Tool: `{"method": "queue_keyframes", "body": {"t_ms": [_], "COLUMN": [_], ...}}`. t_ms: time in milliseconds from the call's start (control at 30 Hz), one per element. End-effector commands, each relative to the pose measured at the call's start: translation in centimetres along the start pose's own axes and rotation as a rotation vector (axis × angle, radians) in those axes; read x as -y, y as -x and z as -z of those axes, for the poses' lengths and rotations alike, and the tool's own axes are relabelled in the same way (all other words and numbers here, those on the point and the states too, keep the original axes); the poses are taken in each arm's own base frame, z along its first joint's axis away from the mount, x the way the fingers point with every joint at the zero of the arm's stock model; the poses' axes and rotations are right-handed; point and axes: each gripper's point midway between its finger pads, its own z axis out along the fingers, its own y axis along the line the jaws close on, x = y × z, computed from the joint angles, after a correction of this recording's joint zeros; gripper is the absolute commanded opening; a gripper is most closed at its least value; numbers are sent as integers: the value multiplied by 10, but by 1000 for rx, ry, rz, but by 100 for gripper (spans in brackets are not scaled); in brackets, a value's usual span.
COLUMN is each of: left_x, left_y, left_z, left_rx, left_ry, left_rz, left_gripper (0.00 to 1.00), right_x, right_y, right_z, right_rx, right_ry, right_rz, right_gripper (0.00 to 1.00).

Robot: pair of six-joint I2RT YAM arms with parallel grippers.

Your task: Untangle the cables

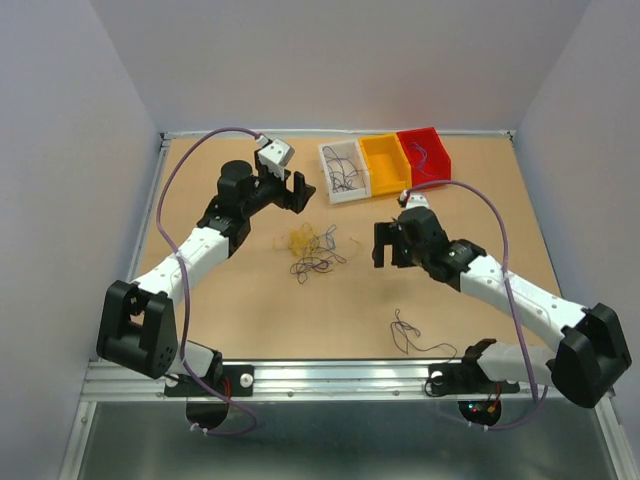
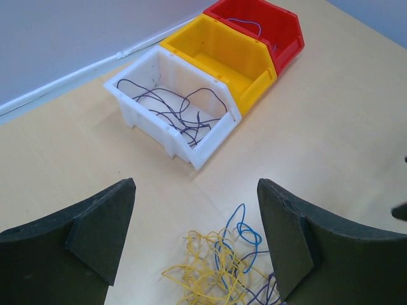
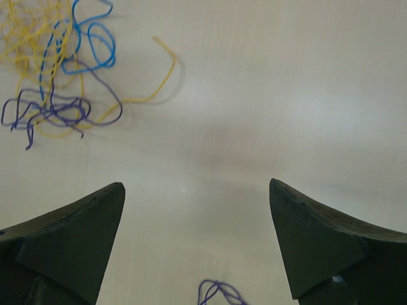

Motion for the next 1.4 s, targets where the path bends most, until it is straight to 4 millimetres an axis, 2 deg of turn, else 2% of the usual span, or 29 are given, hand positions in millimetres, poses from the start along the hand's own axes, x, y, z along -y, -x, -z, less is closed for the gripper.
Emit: {"method": "queue_keyframes", "body": {"t_ms": [0, 100, 233, 300, 467, 500, 567, 600, 667, 700, 867, 933, 1067, 1200, 1367], "left_x": [8, 11, 13, 13, 14, 15, 16, 18, 19, 20, 18, 17, 15, 13, 13], "left_y": [37, 37, 38, 39, 39, 39, 37, 35, 32, 31, 25, 25, 27, 27, 27], "left_z": [5, 5, 5, 6, 6, 6, 4, 3, 0, -1, -7, -8, -6, -6, -6], "left_rx": [94, 96, 97, 100, 101, 101, 94, 91, 82, 81, 59, 54, 59, 60, 59], "left_ry": [-18, -22, -22, -17, -14, -15, -23, -31, -34, -35, -34, -29, -17, -7, -4], "left_rz": [-59, -64, -72, -72, -79, -78, -74, -75, -77, -79, -73, -74, -77, -80, -81], "left_gripper": [89, 89, 89, 89, 89, 89, 89, 89, 89, 89, 89, 89, 89, 89, 89], "right_x": [-8, 5, -18, -13, -26, -30, -5, 7, 7, 5, 1, -8, -8, -7, -6], "right_y": [-30, -62, -81, -92, -119, -117, -117, -116, -110, -117, -147, -152, -146, -140, -144], "right_z": [28, 41, 52, 55, 62, 66, 84, 95, 106, 107, 102, 99, 101, 97, 84], "right_rx": [-37, -117, -172, -199, -264, -261, -246, -252, -227, -251, -335, -352, -325, -293, -301], "right_ry": [25, -51, -35, -102, -80, -83, -204, -259, -215, -182, -108, -46, -46, -73, -132], "right_rz": [-67, -65, -24, -20, 46, 24, 42, 23, -17, -24, 10, 26, 14, -19, -5], "right_gripper": [100, 100, 100, 100, 100, 100, 99, 93, 84, 80, 80, 73, 62, 58, 51]}}
